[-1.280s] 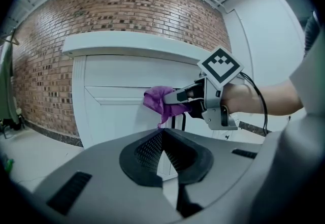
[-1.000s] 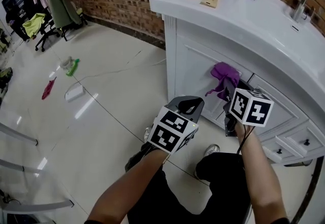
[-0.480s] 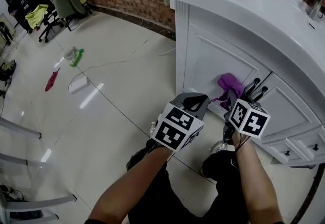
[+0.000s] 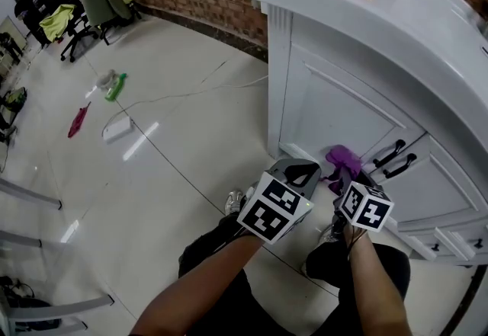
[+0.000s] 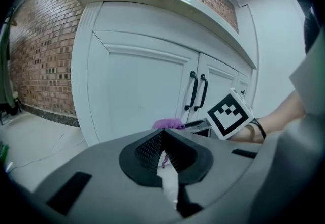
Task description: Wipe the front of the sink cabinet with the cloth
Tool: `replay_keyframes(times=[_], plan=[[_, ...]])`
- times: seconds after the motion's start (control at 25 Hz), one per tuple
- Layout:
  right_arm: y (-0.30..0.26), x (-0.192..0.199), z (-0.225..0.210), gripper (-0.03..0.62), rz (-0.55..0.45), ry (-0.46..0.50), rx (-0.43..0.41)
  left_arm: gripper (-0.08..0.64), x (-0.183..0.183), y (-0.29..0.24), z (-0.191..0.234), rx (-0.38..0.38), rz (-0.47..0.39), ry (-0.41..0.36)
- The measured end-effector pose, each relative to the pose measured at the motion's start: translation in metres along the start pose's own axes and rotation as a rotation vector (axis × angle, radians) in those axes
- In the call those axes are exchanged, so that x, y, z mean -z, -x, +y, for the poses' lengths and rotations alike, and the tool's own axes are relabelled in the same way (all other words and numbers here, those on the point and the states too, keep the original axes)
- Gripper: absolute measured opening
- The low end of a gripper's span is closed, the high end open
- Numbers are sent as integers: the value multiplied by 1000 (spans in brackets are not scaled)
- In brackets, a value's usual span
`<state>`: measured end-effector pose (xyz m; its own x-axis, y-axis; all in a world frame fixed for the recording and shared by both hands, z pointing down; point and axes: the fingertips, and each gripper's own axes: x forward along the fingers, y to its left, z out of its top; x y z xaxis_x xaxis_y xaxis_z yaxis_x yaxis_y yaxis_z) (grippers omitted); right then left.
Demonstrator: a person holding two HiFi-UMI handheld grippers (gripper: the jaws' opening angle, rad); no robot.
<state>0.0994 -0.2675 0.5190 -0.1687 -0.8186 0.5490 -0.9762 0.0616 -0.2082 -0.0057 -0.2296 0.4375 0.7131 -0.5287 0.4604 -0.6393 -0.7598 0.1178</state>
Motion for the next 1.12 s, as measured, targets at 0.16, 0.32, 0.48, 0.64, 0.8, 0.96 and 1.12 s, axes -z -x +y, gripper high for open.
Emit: replay_keyframes(times=[0.16,0.32,0.48,0.64,0.8,0.96,1.12], plan=[[-22,31,-9,117,61,-30,-1,5,11,-15,4,7,33,8],[-45,69,-21,117,140,-75,4,5,26,-24,8,9,70,20],[-63,99,-26,117,193,-88,-9,5,39,-28,11,6,103,27],[-77,121,-29,117,227,-127,-7,5,49,-27,17,-2,124,39],[-92,136,-25,118,266,-132,-10,5,56,-27,25,-9,143,46],[-107,153,-19,117,323,-128,-22,5,66,-26,31,-15,156,56],[-117,167,-18,117,382,-131,-33,5,70,-23,35,-16,164,69]])
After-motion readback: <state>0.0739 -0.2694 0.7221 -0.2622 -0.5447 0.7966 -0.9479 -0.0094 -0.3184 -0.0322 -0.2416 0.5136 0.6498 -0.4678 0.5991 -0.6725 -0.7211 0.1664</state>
